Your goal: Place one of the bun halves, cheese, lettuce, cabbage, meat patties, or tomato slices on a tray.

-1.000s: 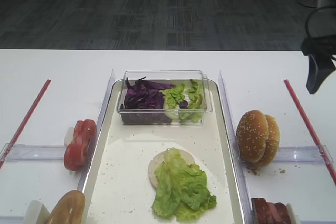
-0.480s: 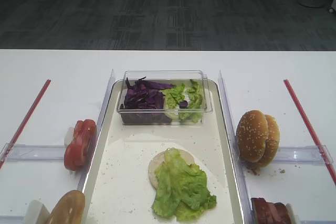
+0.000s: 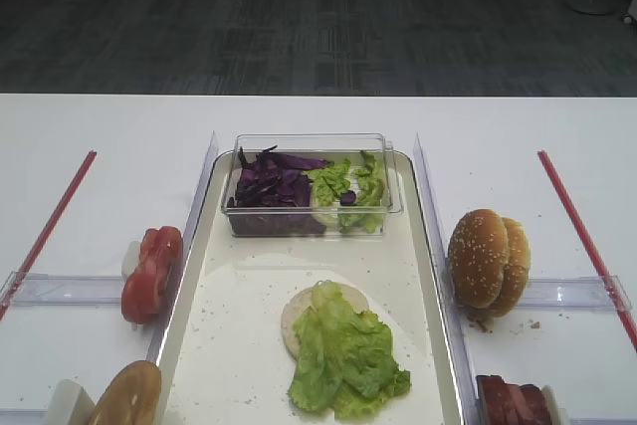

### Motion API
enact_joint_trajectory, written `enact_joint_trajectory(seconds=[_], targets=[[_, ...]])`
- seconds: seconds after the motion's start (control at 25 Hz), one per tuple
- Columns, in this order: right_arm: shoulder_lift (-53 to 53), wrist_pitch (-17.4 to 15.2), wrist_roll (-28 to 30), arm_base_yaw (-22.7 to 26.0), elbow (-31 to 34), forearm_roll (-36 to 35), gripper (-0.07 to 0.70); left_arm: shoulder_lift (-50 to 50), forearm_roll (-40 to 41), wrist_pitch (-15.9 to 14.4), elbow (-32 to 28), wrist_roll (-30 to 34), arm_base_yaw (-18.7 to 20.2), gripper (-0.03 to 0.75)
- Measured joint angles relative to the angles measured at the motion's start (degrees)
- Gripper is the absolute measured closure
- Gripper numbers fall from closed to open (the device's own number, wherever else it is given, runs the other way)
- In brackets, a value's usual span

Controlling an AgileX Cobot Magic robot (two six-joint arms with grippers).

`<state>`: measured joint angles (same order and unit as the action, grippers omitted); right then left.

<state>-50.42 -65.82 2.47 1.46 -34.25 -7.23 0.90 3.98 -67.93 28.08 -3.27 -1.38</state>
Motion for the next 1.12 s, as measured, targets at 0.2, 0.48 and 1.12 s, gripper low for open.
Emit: enact_joint_trajectory(seconds=[0.2, 0.48, 1.12], targets=[[8.5, 0.9, 0.0, 0.0, 4.9, 1.4, 0.002, 0.0, 0.0, 0.0, 0.0, 0.0, 0.0, 0.224], [20.7, 2.5, -1.3, 0.0, 6.8, 1.9, 0.002, 0.0, 0.0, 0.0, 0.0, 0.0, 0.0, 0.224], [46.2, 1.8, -1.2, 0.0, 6.8, 3.4, 0.004, 0.0, 0.0, 0.0, 0.0, 0.0, 0.0, 0.224]])
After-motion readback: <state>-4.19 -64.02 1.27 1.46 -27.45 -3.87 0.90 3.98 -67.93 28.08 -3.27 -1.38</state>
